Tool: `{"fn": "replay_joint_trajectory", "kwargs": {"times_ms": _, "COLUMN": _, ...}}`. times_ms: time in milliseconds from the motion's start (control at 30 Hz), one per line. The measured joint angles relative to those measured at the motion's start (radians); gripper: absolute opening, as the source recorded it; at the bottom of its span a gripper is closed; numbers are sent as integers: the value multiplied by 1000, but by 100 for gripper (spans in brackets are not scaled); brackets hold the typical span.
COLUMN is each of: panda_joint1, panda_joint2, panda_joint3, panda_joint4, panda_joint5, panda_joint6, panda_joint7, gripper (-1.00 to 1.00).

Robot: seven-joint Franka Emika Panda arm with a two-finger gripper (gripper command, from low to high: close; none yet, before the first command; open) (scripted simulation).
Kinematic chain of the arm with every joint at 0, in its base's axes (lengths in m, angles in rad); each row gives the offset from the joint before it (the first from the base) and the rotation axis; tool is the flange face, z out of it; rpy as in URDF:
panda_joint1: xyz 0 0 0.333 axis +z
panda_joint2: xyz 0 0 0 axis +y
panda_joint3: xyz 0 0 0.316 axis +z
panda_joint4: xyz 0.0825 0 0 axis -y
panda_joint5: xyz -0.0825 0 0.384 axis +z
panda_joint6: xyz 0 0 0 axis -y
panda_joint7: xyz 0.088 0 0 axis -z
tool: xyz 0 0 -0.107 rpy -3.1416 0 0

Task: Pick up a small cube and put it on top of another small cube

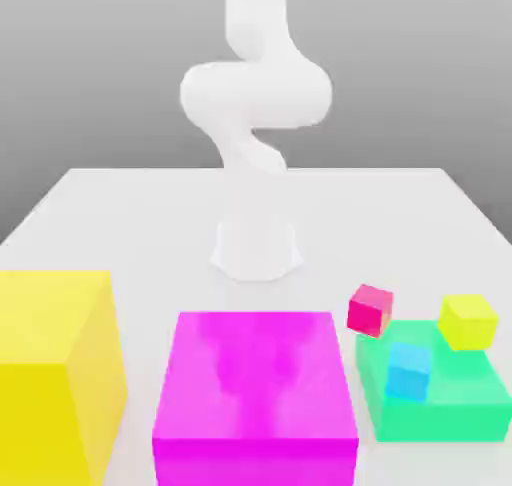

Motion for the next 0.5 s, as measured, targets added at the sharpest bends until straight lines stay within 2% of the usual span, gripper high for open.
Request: {"fn": "replay_joint_trajectory", "kwargs": {"times_ms": 500, "panda_joint1": -160, "panda_joint2": 463, "panda_joint3": -506, "panda_joint4": -399, "panda_joint5": -109, "panda_joint6": 374, "panda_joint7": -593, "gripper": 0}}
